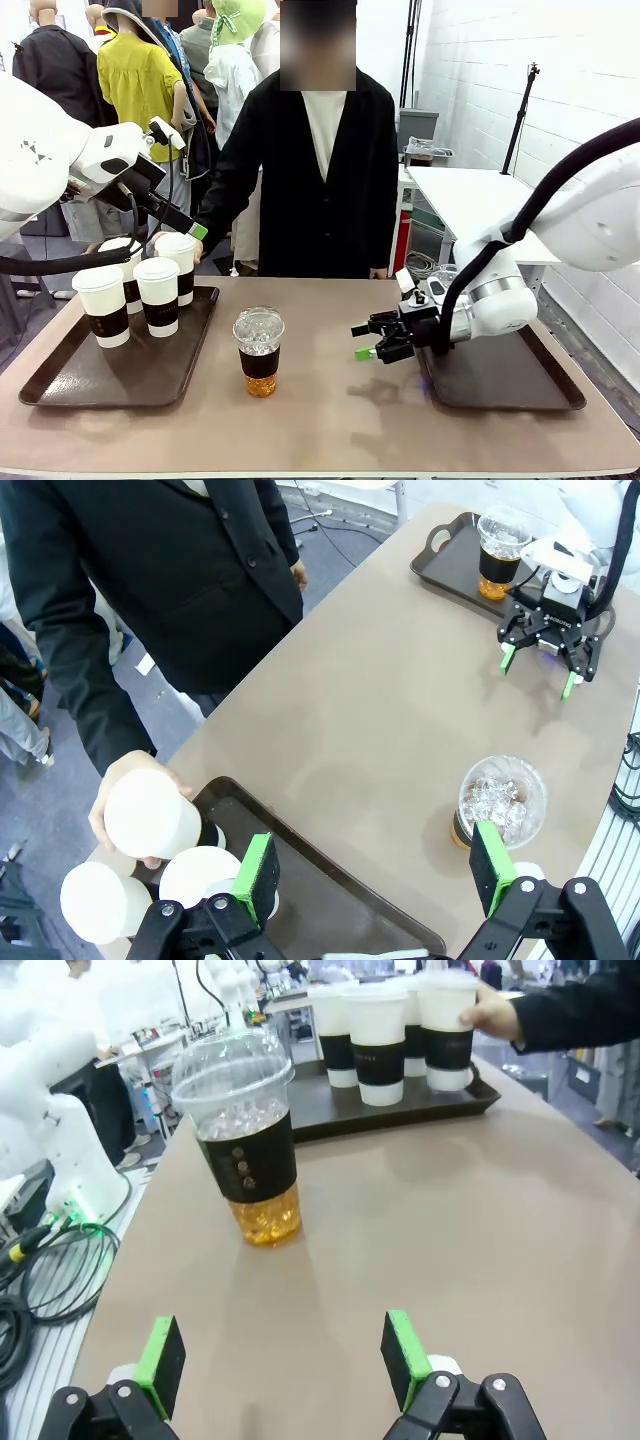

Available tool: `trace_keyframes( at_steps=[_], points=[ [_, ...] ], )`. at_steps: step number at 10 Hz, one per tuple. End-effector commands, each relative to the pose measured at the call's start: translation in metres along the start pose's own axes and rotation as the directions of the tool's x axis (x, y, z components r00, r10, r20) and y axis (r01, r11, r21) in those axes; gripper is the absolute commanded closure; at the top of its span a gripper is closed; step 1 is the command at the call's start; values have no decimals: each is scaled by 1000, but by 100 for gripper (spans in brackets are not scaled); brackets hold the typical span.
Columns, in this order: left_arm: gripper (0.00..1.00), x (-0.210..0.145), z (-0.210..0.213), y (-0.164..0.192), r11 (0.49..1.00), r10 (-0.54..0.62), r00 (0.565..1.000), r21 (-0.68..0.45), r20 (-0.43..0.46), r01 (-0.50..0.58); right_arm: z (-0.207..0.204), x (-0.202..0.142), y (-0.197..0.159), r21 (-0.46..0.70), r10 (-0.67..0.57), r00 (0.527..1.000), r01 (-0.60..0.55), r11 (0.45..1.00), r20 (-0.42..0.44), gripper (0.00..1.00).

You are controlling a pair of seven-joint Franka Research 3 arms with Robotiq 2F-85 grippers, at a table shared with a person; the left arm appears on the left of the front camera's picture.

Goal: Distribute the coffee onto the tray.
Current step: Pick up another iced Americano from the middle of the table and place it on the right Handle tray.

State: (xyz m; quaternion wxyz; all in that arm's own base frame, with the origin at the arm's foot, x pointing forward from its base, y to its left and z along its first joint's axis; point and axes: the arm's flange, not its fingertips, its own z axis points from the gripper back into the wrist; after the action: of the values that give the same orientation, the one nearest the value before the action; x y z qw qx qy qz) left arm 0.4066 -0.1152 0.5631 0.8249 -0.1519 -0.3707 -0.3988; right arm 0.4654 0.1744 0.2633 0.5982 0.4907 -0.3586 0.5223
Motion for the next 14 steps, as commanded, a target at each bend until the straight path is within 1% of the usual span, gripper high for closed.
trace_keyframes(
  at_steps=[1,3,4,5,10,13,14],
  points=[
    [0,-1,0,1,1000,6,1000,-10,3,-6,-13,-1,-15,11,14,998,-15,1000,63,0],
    [0,-1,0,1,1000,6,1000,-10,3,-6,-19,-2,-17,25,20,998,-21,999,57,0],
    [0,-1,0,1,1000,6,1000,-10,3,-6,-11,-2,-17,44,51,998,-53,998,45,0],
    [0,-1,0,1,1000,6,1000,-10,3,-6,-14,0,-16,30,-1,999,0,1000,38,0],
    [0,-1,0,1,1000,6,1000,-10,3,-6,-13,0,-17,32,9,999,-10,999,39,0],
    [0,-1,0,1,1000,6,1000,-10,3,-6,-43,2,-12,-49,47,998,-45,998,42,0],
    [0,-1,0,1,1000,6,1000,-10,3,-6,-52,2,-7,-45,65,997,-63,997,40,0]
  ],
)
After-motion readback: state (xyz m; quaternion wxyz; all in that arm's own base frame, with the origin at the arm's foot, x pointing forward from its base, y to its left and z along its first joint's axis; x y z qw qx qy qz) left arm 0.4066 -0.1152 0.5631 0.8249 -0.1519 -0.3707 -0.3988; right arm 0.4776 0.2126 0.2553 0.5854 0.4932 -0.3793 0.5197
